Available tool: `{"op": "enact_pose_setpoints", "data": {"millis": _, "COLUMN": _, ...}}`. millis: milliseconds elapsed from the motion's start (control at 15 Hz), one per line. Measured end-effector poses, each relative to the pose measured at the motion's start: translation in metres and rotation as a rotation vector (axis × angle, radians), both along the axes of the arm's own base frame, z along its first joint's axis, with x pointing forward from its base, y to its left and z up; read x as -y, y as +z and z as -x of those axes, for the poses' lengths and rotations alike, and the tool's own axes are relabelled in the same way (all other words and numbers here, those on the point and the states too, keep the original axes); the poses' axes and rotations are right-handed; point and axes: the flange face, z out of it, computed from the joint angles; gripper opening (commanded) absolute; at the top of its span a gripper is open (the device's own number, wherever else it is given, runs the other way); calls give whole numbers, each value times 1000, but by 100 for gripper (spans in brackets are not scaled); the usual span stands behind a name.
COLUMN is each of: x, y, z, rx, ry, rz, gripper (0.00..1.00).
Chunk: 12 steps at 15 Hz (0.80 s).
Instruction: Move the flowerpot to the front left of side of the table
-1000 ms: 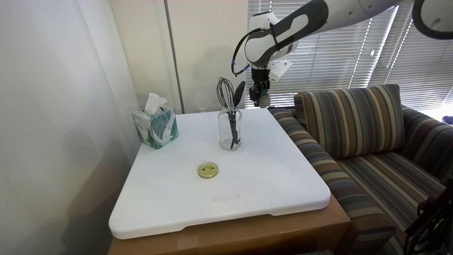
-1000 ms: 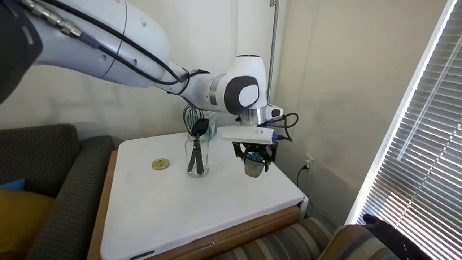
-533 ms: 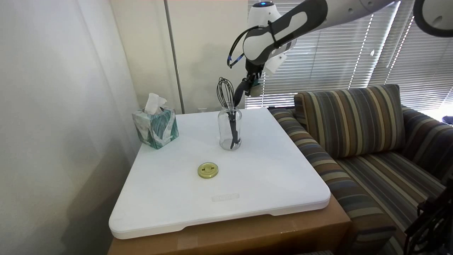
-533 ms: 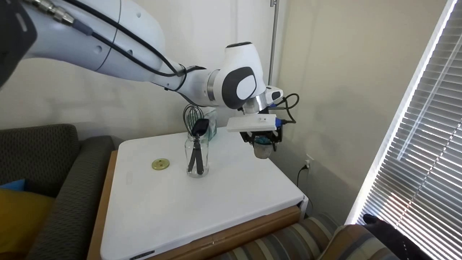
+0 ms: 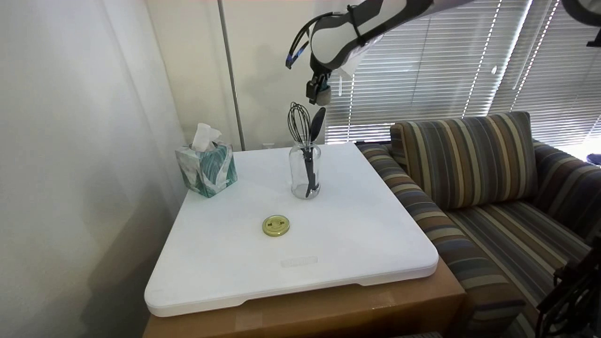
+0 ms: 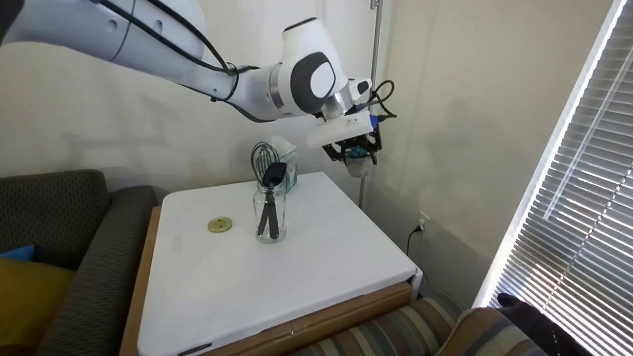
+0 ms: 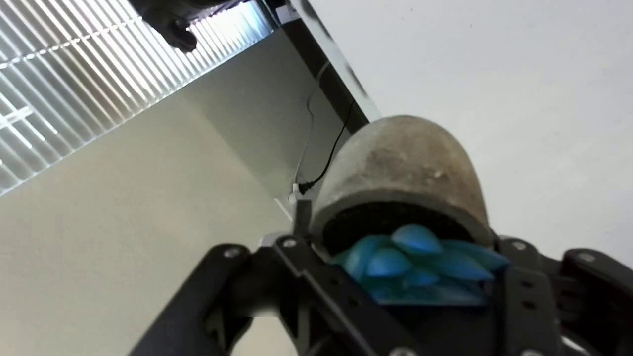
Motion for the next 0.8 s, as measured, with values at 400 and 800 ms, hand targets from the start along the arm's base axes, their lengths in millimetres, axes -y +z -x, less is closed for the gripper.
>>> {"op": "enact_pose_setpoints", "data": {"millis": 400, "x": -59, "y": 60, "z": -10, "rx": 130, "ry": 149, "rz": 70, "gripper": 43}}
{"op": "enact_pose_setpoints", "data": {"millis": 800, "x": -125, "y": 88, "z": -9, "rx": 173, "ry": 421, "rz": -23, "gripper": 43}}
